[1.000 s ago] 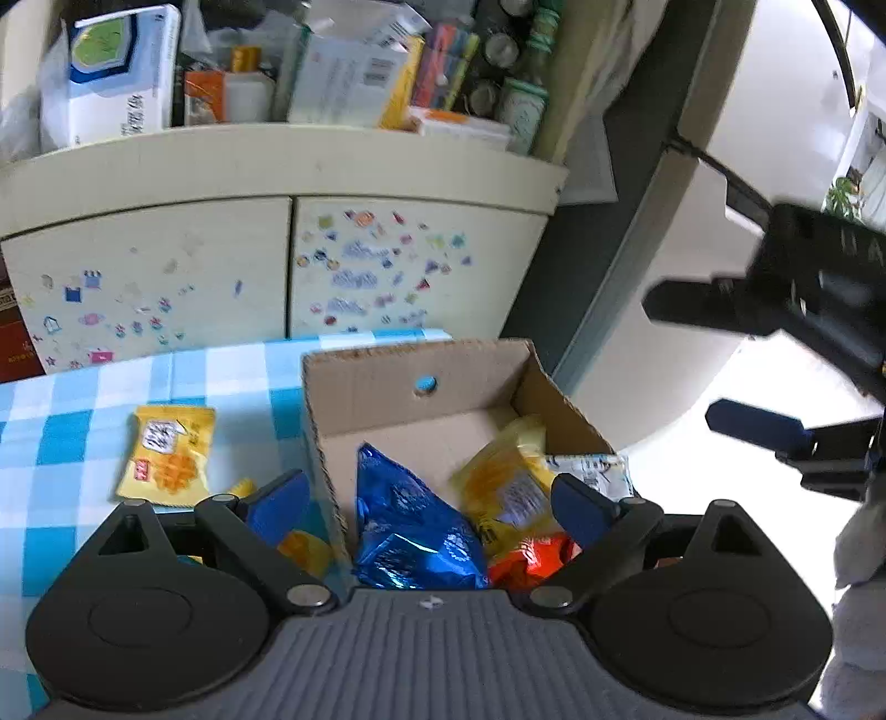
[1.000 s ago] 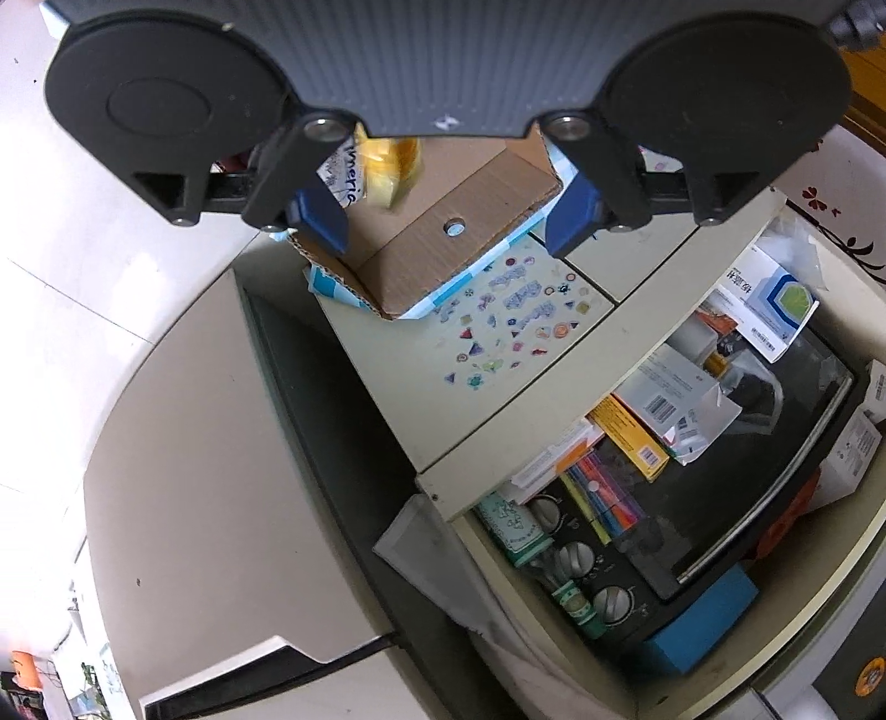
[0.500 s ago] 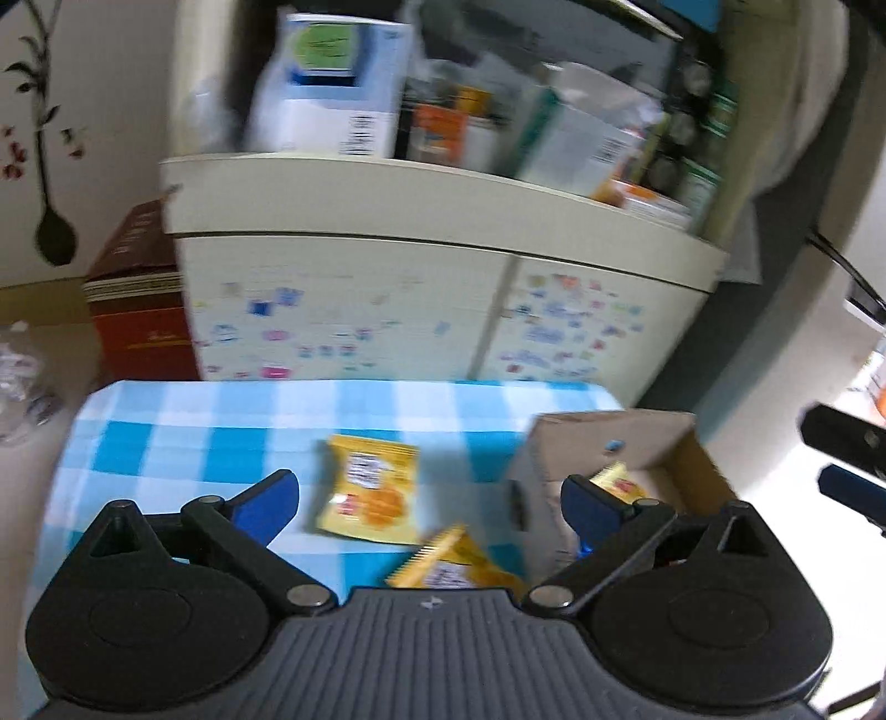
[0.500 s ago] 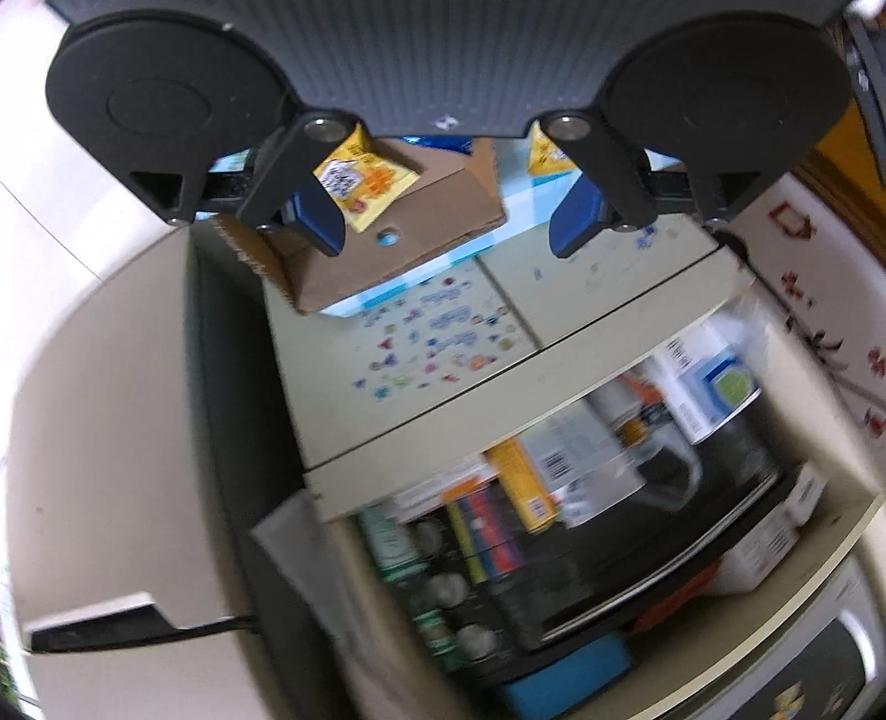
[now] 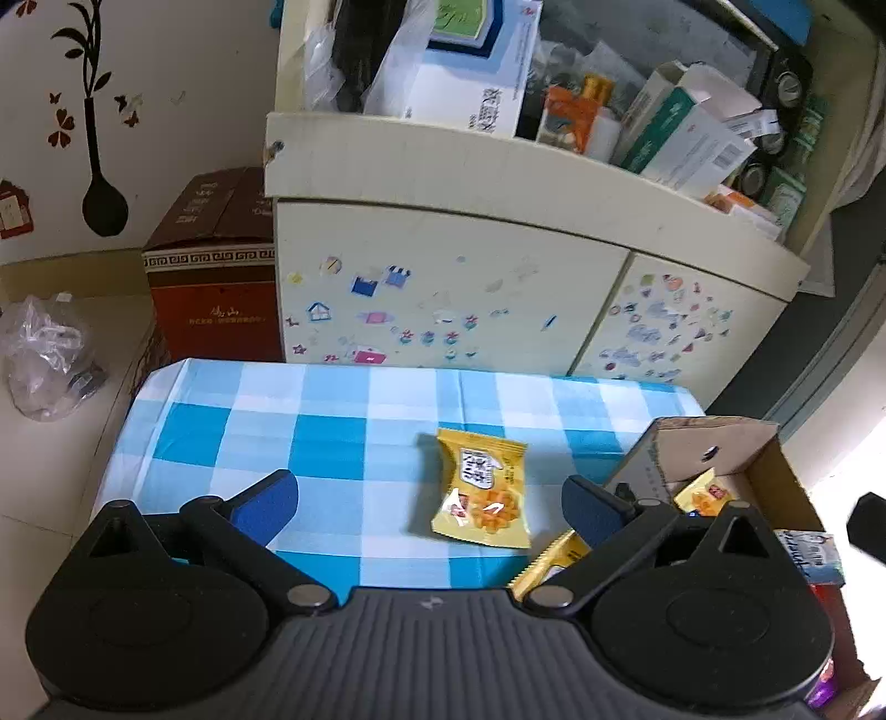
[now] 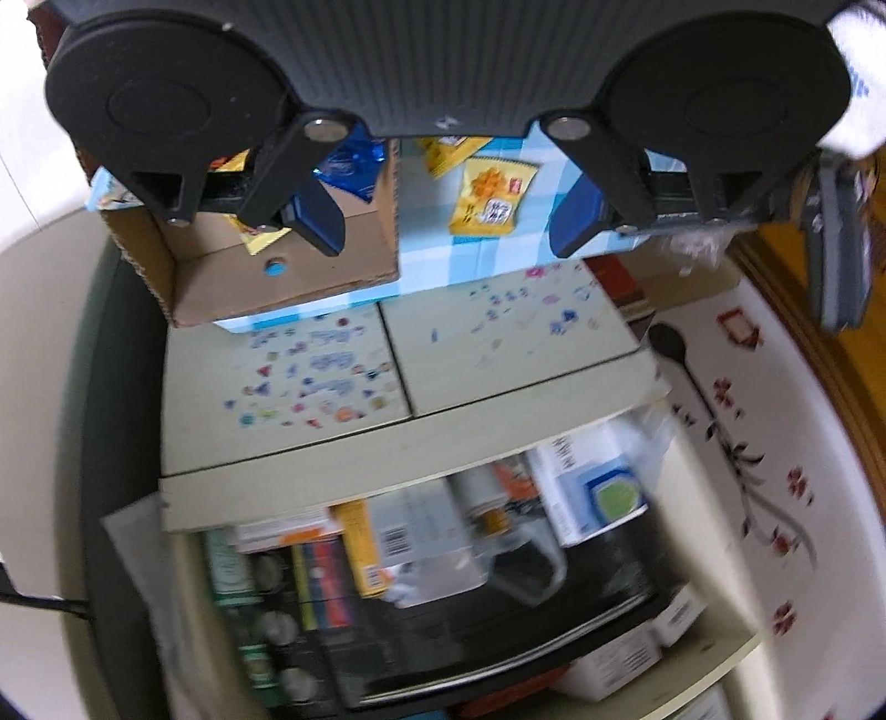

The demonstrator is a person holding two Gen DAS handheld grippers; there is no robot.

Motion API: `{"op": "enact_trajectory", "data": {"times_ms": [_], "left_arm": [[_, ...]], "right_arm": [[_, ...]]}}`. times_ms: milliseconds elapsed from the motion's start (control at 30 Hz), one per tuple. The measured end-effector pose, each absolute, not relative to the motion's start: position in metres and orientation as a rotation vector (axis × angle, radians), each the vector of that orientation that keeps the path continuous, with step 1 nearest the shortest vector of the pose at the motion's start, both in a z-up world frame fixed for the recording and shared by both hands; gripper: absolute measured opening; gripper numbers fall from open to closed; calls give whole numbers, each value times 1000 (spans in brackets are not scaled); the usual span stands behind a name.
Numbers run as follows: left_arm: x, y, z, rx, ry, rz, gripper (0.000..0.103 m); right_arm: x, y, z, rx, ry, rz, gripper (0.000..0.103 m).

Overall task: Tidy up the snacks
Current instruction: 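Move left gripper onto a yellow waffle bag while right gripper approaches another waffle bag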

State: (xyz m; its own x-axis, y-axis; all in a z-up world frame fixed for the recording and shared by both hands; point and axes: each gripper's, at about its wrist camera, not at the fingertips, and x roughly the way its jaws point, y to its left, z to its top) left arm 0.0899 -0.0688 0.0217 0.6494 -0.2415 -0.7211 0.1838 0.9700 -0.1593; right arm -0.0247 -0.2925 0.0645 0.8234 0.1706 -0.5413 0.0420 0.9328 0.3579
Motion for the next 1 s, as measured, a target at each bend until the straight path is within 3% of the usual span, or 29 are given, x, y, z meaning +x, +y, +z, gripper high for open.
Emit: {"op": "enact_trajectory", "data": {"times_ms": [1000], "left_arm": [[156, -122, -82, 90, 949, -311, 103]], "right_arm": [[-3, -210, 1, 126, 824, 234, 82]]}}
